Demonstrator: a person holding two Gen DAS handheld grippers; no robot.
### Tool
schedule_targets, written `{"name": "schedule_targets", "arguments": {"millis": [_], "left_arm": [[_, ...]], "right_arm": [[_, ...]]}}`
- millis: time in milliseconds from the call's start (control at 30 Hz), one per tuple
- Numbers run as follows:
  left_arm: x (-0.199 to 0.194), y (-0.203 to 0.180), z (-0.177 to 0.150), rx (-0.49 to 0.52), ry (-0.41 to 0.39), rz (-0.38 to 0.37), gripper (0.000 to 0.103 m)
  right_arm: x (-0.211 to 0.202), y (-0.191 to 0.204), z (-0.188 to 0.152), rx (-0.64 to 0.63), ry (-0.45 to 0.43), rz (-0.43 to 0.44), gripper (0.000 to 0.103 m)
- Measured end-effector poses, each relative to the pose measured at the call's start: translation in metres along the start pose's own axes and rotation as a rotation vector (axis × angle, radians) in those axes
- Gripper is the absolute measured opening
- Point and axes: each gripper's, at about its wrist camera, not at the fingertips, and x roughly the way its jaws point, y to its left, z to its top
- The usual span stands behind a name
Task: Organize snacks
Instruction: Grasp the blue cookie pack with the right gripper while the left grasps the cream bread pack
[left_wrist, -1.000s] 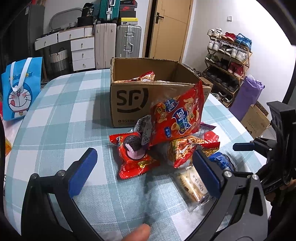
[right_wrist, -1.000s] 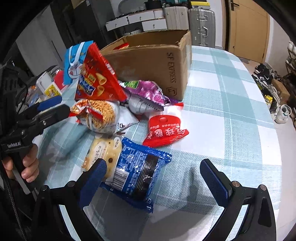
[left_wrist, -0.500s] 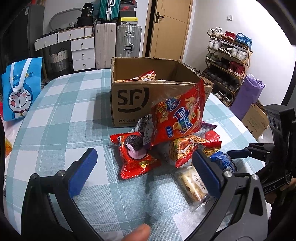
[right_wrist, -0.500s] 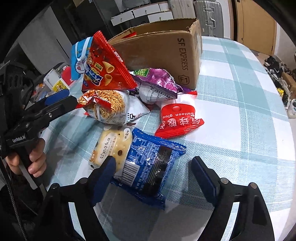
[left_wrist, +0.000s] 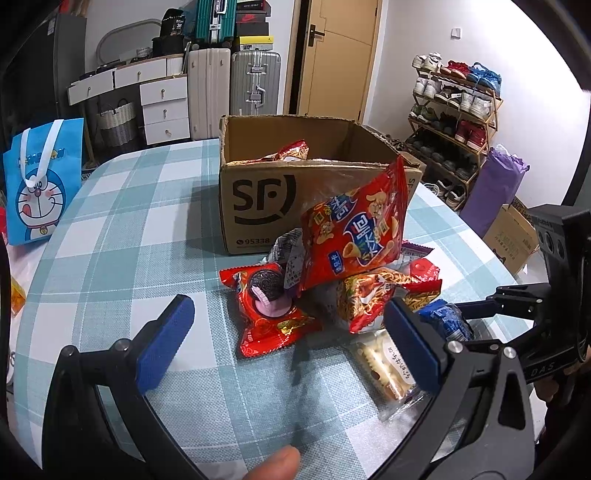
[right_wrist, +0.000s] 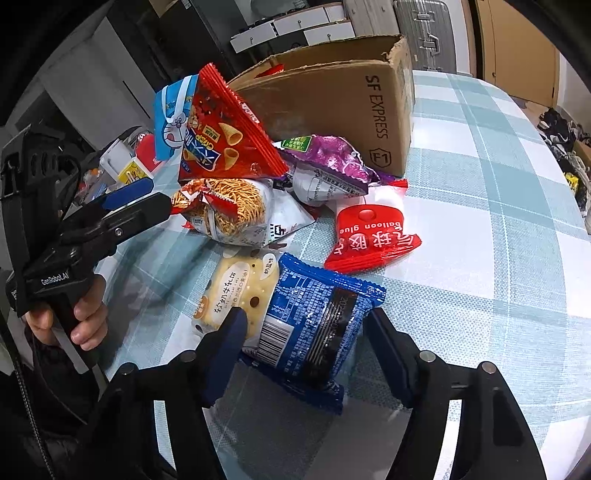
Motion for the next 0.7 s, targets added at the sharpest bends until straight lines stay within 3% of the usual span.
{"name": "schedule_targets", "arguments": {"millis": [200,267,700], "left_arm": [[0.000,0.000,0.000,0.003,-0.002,-0.001,0.102],[0.000,0.000,0.000,0.003,-0.001,0.000,0.102],[-0.002,0.000,-0.001,-0.001,0.002,0.004,0.102]], "right_arm": [[0.001,-0.001,-0.002,-0.006,-0.005,0.005,0.058],[0.001,-0.002,-0.002,-0.001,-0.008,0.010,0.048],[-0.021,0.003,0.001,-0.045,-0.093,-0.025,0.046]]}}
